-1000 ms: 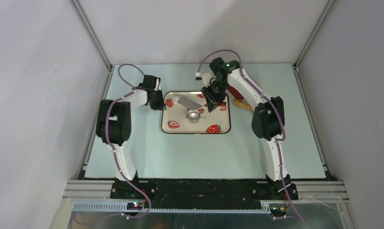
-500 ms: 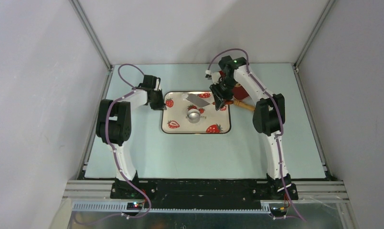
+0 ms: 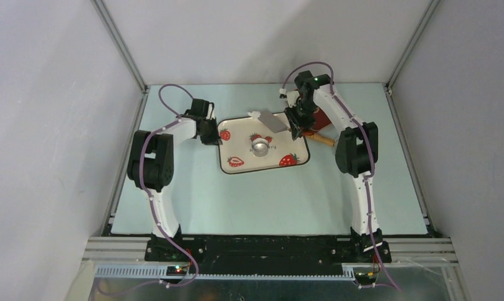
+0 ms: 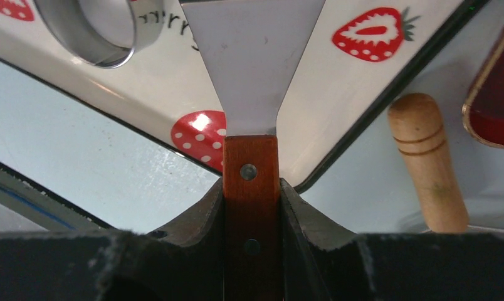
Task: Roll out the dumpling wrappers from the dough
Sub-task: Remove the dumpling wrapper from the work surface.
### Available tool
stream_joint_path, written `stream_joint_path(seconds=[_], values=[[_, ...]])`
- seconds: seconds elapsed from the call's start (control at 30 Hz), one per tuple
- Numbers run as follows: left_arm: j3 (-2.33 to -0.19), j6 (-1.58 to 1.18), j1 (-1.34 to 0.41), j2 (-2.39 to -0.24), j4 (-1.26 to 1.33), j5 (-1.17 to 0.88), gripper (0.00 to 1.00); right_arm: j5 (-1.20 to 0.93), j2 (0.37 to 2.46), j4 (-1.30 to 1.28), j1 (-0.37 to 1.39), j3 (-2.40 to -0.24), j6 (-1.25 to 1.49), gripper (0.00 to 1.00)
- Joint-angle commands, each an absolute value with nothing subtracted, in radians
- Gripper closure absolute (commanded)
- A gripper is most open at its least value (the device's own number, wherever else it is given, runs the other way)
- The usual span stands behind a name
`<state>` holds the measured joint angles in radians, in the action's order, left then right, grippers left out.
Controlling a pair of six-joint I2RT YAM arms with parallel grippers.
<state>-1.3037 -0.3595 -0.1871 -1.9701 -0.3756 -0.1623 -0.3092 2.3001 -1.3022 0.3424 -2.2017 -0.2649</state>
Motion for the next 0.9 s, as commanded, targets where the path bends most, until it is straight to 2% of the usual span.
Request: stream_joint_path(seconds=[0.0, 0.6, 0.87], values=[[-1.284, -0.339, -0.192, -1.974, -0.42, -0.138, 1.0, -0.189, 2.225, -1.253, 0.316, -2.19, -0.207, 1.0], [-1.282, -0.341, -0.192, -1.973, -0.42, -0.133, 1.0, 0.264, 2.03, -1.109, 0.447, -1.812, -0.379, 1.0], [-1.284, -0.34, -0.192, -1.973, -0.42, -0.134, 1.0, 0.273, 1.889, -1.113, 0.478, -1.81, -0.421, 1.0]])
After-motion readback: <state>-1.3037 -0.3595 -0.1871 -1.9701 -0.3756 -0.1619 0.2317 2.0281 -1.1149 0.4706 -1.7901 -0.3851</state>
